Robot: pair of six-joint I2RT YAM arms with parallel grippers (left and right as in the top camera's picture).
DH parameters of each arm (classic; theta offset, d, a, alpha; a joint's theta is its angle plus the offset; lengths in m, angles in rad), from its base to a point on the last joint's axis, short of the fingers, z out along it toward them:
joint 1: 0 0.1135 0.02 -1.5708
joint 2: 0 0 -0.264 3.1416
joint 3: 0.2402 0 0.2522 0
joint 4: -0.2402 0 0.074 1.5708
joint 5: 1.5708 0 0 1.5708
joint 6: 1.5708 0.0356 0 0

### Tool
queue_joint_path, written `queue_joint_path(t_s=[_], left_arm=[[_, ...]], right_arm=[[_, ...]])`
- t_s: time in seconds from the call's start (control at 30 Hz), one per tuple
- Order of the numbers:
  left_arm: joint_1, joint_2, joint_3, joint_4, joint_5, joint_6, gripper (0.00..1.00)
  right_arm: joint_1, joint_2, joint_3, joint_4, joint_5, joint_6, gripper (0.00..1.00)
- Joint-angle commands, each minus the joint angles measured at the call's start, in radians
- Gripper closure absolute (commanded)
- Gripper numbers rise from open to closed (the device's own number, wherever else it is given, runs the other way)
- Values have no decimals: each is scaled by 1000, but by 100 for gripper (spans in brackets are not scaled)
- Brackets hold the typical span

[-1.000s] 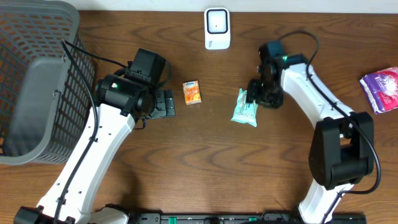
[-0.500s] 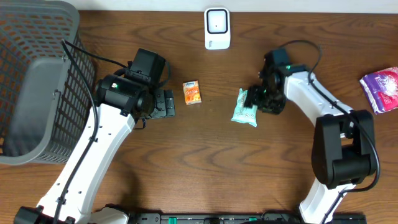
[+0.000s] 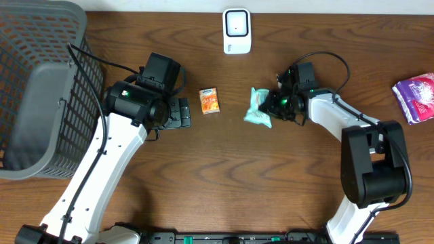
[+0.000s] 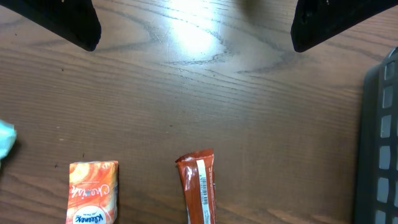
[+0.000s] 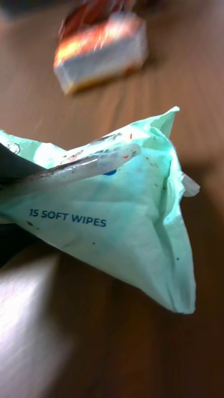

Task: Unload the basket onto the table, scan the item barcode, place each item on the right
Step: 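Hold the green wipes pack up to the scanner window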

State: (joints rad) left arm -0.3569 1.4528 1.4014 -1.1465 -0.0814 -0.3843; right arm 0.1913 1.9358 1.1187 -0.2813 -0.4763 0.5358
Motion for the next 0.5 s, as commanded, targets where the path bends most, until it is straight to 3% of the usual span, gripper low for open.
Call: queue_joint_path(t_s=[0.0,0.17,0.3,0.47], left_arm=[[2,0,5,-4,-6,14,2],[2,0,5,-4,-6,14,2],[2,0,5,-4,-6,14,2],[2,0,5,-4,-6,14,2]], right_arm=[[1,11,10,114,-116,143,99],[5,11,32,374,-101,363,99],[31,11,47,556,33,504,99],[78,43,198,521,223,486,99]])
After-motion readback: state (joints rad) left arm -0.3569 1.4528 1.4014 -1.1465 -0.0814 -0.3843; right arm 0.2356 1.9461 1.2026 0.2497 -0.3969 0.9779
